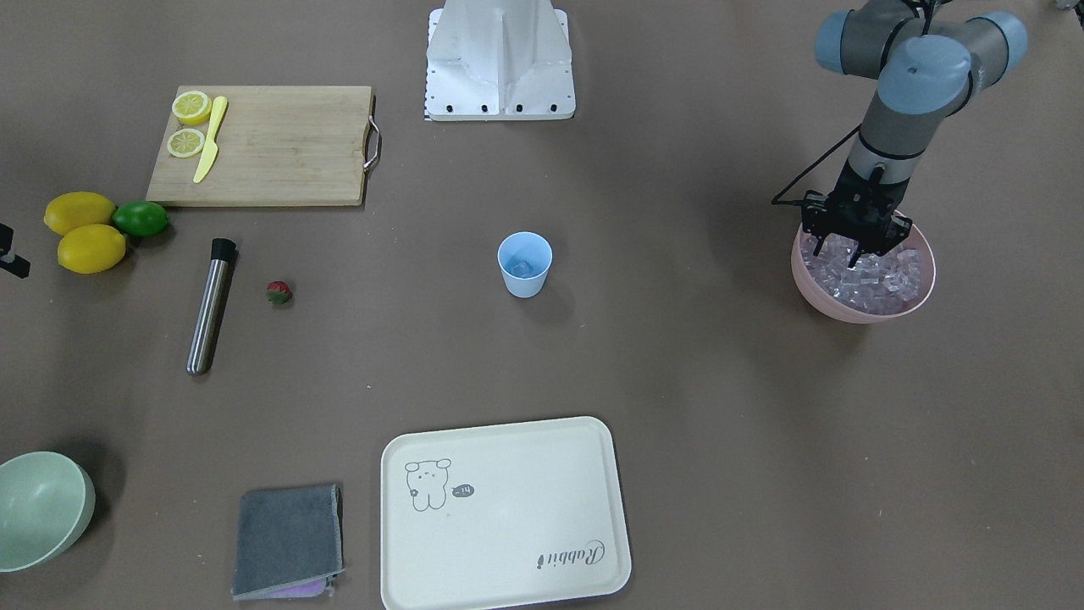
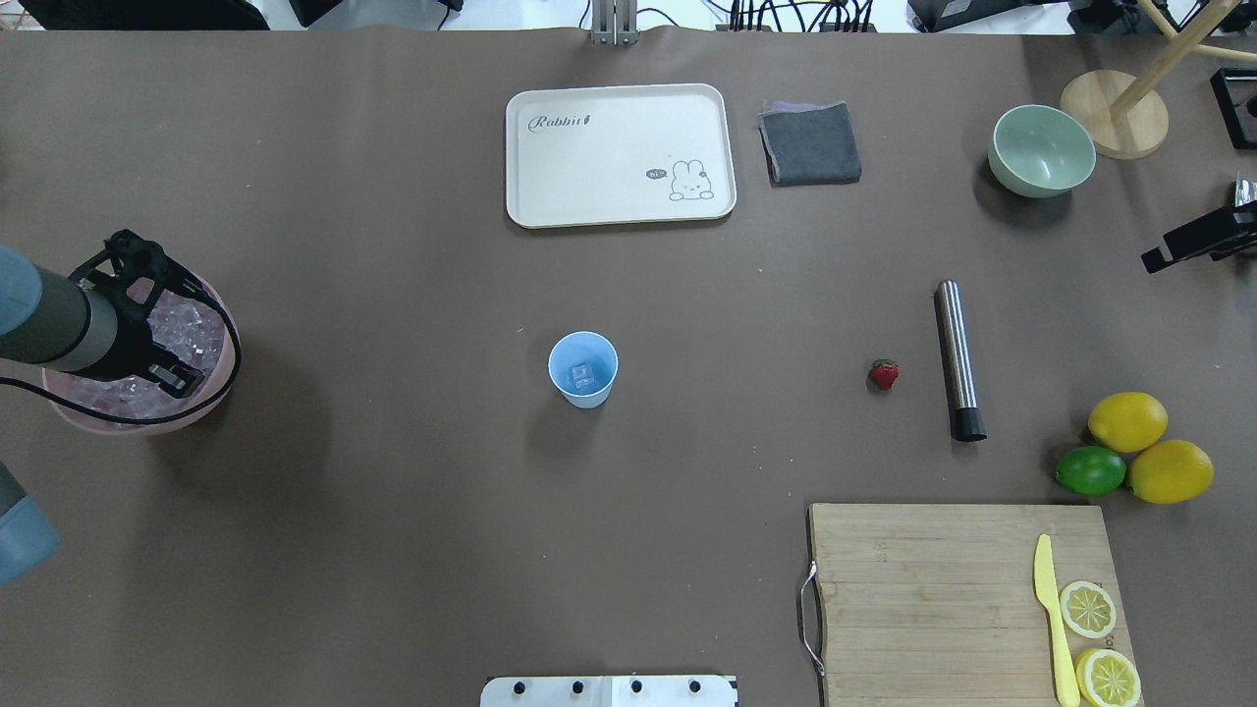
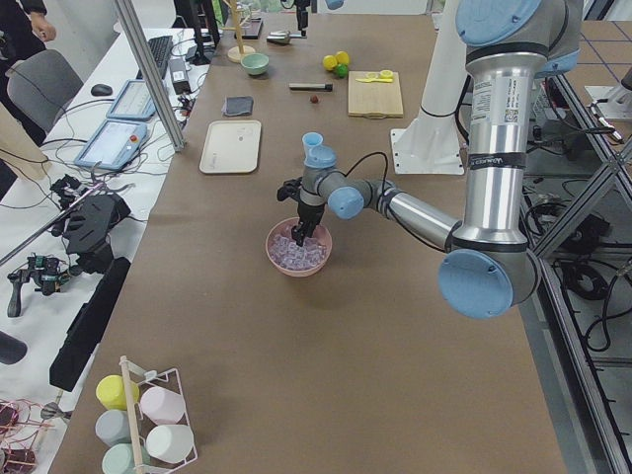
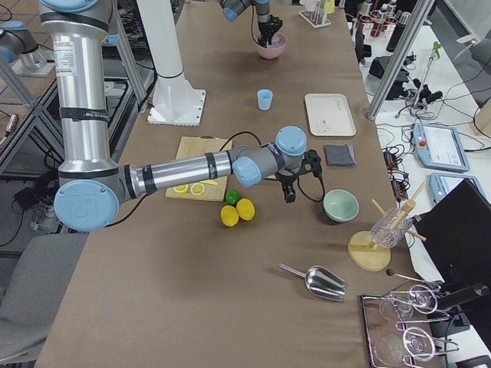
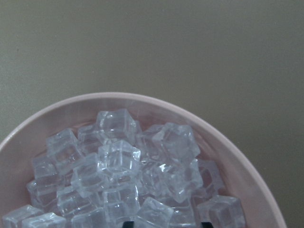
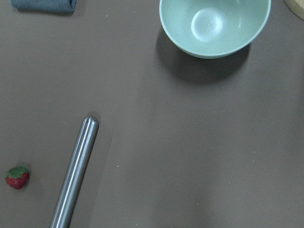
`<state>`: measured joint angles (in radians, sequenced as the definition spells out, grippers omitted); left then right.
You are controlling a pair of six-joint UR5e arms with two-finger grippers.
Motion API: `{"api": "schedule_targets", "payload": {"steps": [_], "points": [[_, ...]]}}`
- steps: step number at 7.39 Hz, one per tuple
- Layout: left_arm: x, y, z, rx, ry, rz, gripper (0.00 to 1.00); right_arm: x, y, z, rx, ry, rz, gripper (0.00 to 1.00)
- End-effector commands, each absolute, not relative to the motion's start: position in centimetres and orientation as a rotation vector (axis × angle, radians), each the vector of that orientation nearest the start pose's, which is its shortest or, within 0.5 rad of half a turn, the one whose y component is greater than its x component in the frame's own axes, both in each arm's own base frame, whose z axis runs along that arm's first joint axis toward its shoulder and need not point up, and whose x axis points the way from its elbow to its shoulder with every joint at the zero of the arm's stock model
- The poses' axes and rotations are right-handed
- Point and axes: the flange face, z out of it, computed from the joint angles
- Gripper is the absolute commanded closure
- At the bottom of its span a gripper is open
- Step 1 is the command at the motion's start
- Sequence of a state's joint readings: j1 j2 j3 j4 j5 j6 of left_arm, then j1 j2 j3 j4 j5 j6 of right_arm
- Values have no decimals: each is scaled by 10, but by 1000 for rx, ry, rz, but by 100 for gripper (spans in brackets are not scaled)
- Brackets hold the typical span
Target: Mash ice and strawberries in cup
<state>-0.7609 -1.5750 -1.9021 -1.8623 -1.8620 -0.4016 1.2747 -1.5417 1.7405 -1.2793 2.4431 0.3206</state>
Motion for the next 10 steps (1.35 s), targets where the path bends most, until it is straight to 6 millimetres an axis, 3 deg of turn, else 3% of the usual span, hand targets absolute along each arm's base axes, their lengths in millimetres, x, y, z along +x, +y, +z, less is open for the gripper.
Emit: {"api": "schedule_targets", "payload": {"steps": [1, 3, 4, 5, 6, 8, 10], "points": [[297, -427, 478, 359, 588, 496, 44, -95, -507, 518, 180, -952, -192, 0], [294, -429, 477, 368, 585, 513, 45, -95, -507, 519, 178, -952, -191, 0], [294, -429, 478, 368, 584, 517, 50, -95, -506, 519, 180, -952, -192, 0], [294, -430, 477, 370, 584, 516, 62, -94, -504, 521, 177, -952, -190, 0], [293, -430, 476, 372, 585, 514, 96, -94, -504, 521, 176, -951, -190, 0], [286, -434, 472, 389, 585, 532, 100, -93, -500, 526, 168, -951, -187, 0], [263, -447, 454, 430, 601, 538, 100, -91, -494, 522, 177, -955, -192, 0]]}}
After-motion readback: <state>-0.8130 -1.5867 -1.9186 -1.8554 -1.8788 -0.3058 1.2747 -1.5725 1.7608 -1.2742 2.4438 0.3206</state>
